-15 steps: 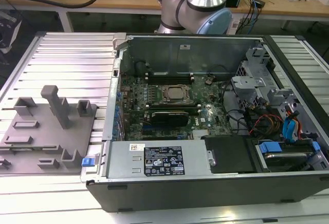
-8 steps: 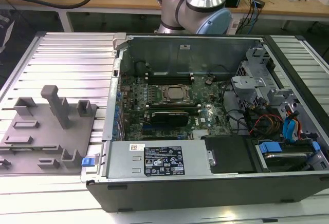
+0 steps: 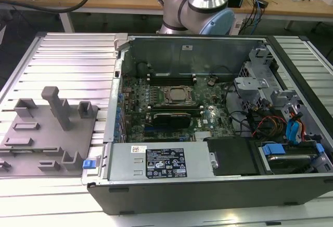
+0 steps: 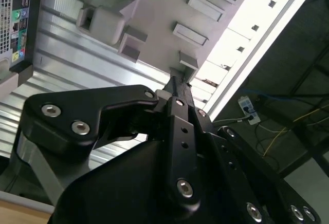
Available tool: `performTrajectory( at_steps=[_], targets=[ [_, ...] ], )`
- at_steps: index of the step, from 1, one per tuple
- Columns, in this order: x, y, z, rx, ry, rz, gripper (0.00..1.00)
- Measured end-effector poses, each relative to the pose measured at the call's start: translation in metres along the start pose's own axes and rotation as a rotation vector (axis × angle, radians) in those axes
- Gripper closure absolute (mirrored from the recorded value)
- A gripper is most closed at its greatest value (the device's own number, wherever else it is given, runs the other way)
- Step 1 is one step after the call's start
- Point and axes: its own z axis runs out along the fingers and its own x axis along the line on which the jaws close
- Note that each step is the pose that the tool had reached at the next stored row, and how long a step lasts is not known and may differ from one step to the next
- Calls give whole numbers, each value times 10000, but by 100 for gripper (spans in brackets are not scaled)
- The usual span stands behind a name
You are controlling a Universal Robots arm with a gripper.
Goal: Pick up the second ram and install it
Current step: 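Reach for the second ram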
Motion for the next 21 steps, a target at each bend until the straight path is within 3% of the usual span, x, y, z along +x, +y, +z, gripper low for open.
performTrajectory(
  at_steps=[21],
  targets=[
    [-20, -258, -8, 89, -7, -2, 89]
  ],
)
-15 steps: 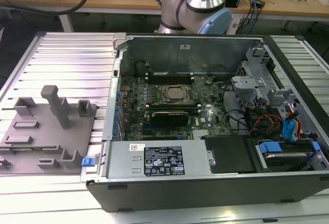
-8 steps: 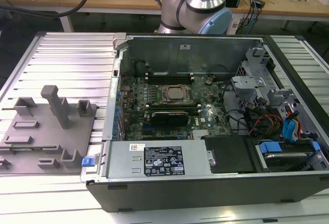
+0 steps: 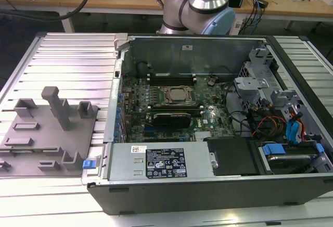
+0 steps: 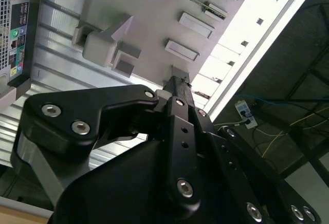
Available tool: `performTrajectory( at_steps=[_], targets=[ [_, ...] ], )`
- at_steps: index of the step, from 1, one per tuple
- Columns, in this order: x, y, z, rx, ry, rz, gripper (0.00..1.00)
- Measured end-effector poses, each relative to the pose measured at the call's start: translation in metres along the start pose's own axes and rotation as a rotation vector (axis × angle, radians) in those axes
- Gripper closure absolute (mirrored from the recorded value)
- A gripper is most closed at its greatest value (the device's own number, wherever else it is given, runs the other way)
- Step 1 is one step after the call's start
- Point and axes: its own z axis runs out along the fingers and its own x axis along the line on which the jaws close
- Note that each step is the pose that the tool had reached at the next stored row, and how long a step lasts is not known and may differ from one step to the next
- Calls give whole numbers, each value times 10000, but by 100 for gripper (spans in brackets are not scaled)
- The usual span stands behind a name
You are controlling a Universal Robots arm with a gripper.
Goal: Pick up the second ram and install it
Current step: 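Reach for the second ram, then pick up the second ram and move it above second insertion slot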
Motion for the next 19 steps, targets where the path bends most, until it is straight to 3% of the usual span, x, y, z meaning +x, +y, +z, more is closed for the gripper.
performTrajectory(
  at_steps=[6, 16, 19],
  targets=[
    [-8, -104, -3, 18, -2, 0, 89],
    [-8, -106, -3, 19, -1, -3, 89],
    [-8, -106, -4, 9, 13, -414, 89]
  ],
)
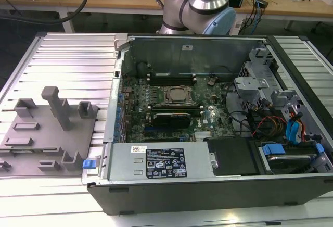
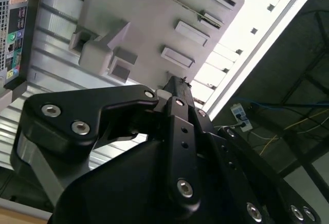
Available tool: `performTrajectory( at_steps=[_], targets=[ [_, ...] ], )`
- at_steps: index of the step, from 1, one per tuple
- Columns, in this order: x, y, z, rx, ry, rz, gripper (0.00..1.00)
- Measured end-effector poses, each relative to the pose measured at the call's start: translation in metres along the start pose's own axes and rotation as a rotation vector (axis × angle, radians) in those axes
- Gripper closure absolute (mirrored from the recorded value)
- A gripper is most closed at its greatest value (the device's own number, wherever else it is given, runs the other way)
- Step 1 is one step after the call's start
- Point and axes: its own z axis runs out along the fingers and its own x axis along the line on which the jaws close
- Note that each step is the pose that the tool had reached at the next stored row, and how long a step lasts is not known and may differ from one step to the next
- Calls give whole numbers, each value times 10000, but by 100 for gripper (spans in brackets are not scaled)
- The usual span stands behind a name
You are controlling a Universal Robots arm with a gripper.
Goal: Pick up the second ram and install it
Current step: 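Pick up the second ram and move it above second insertion slot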
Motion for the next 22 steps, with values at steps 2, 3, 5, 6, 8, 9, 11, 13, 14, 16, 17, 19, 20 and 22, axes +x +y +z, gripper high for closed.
performTrajectory(
  at_steps=[2, 3, 5, 6, 8, 9, 11, 13, 14, 16, 17, 19, 20, 22],
  targets=[
    [0, 0, 0, -7, 8, -242, 89],
    [0, 0, 0, -10, 13, -386, 89],
    [0, 0, 0, -16, 21, -652, 89],
    [0, 0, 1, -23, 29, -908, 89],
    [0, 0, 0, -40, 53, -1611, 89],
    [0, 0, 1, -49, 64, -1965, 89],
    [0, 0, 0, -63, 84, -2546, 89],
    [0, 0, 0, -75, 102, -3097, 89],
    [0, 0, 0, -80, 107, -3253, 89],
    [0, 0, 0, -84, 113, -3436, 89],
    [0, 0, 0, -89, 119, -3627, 89],
    [0, 0, 0, -96, 130, -3918, 89],
    [0, 0, 0, -98, 132, -4004, 89],
    [0, 0, 0, -103, 139, -4224, 89]
  ],
)
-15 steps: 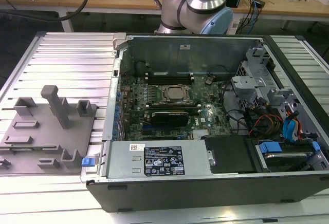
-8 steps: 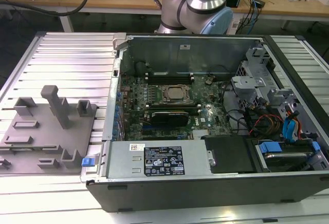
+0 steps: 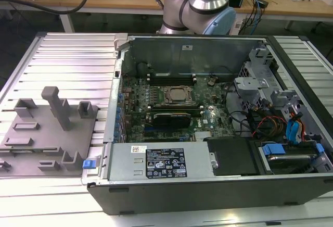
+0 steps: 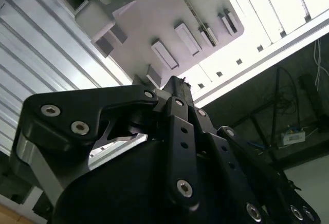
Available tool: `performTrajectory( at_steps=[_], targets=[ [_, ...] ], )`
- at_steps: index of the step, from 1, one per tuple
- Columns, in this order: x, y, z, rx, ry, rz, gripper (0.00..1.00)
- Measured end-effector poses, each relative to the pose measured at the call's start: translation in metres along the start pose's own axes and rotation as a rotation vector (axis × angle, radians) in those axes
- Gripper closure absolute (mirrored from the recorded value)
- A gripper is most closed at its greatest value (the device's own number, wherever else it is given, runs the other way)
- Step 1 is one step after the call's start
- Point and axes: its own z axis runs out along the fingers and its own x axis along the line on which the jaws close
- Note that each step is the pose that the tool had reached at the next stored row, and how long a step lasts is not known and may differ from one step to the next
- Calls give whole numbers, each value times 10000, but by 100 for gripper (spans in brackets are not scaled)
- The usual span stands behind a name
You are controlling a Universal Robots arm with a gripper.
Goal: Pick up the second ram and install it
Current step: 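Pick up the second ram and move it above second insertion slot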
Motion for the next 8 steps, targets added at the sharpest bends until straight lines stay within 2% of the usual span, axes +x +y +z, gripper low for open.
performTrajectory(
  at_steps=[8],
  targets=[
    [0, -1, 0, -18, 24, -732, 89]
  ],
)
